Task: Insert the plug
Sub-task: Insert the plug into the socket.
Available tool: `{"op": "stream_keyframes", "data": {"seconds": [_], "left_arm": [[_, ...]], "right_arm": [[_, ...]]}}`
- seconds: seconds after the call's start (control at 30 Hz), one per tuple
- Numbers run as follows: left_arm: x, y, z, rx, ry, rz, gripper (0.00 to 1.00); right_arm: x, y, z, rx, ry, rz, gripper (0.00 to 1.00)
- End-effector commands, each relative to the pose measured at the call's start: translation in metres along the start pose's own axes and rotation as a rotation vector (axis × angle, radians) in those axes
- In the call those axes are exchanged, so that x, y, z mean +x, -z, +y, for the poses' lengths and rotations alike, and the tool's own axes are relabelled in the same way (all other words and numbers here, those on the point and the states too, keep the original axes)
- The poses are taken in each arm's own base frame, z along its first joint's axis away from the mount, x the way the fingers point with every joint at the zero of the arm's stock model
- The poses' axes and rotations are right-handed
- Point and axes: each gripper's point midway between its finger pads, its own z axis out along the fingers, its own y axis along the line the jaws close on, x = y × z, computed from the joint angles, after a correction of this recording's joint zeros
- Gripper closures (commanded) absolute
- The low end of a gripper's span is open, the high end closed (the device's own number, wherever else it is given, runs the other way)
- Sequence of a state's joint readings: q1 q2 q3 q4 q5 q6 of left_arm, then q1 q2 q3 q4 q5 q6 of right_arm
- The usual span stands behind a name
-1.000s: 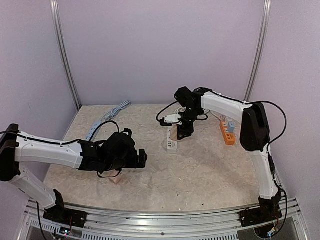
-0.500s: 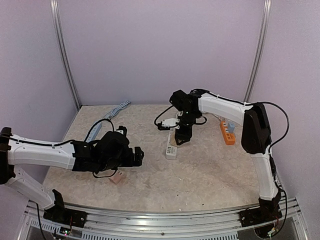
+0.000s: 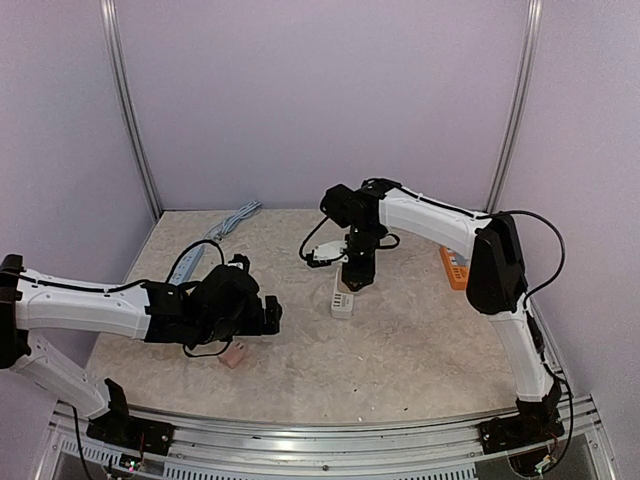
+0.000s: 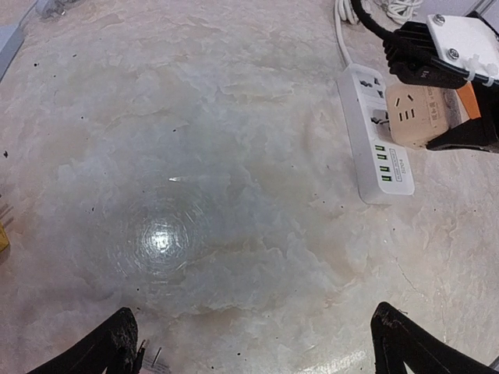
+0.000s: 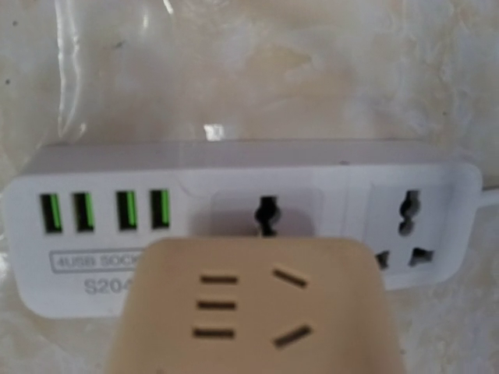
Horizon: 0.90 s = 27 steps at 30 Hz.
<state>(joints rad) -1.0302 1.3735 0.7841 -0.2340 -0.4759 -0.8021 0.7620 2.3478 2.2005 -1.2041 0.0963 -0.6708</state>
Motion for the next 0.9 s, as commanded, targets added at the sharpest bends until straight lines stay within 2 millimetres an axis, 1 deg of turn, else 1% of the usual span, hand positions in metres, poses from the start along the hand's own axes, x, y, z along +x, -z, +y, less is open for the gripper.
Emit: {"op": "stream_keyframes", "data": {"seconds": [0.0, 0.1, 0.2, 0.27, 0.33, 0.4, 0.53, 0.6, 0.8, 0.87], "left_arm": [[0.000, 0.006, 0.004, -0.014, -0.017, 0.000, 0.01], [0.000, 0.008, 0.004, -0.004, -0.012, 0.000, 0.01], [-0.002, 0.010, 0.003, 0.001, -0.013, -0.003, 0.01], [-0.002, 0.009, 0.002, 0.003, -0.012, -0.002, 0.01], [-0.002, 0.009, 0.002, 0.005, -0.007, -0.001, 0.01], [-0.001, 0.008, 0.001, 0.007, 0.000, 0.000, 0.01], [0.000, 0.006, 0.000, 0.008, 0.006, 0.002, 0.01], [0.001, 0.005, 0.000, 0.006, 0.007, 0.002, 0.01], [0.003, 0.001, 0.000, 0.008, 0.023, 0.003, 0.01], [0.005, 0.000, 0.000, 0.006, 0.019, 0.007, 0.01]], "right_arm": [[0.021, -0.065, 0.052, -0.156, 0.068, 0.185, 0.96], [0.017, -0.072, 0.055, -0.124, 0.109, 0.214, 0.96], [0.014, -0.081, 0.052, -0.086, 0.127, 0.239, 0.93], [0.011, -0.083, 0.046, -0.050, 0.124, 0.244, 0.88], [0.009, -0.082, 0.040, -0.022, 0.115, 0.245, 0.84], [0.006, -0.078, 0.036, -0.001, 0.106, 0.235, 0.77], [-0.002, -0.069, 0.030, 0.018, 0.099, 0.200, 0.68], [-0.005, -0.068, 0.031, 0.006, 0.093, 0.181, 0.65], [-0.011, -0.069, 0.033, -0.017, 0.052, 0.149, 0.52], [-0.013, -0.067, 0.032, -0.020, 0.041, 0.137, 0.51]]}}
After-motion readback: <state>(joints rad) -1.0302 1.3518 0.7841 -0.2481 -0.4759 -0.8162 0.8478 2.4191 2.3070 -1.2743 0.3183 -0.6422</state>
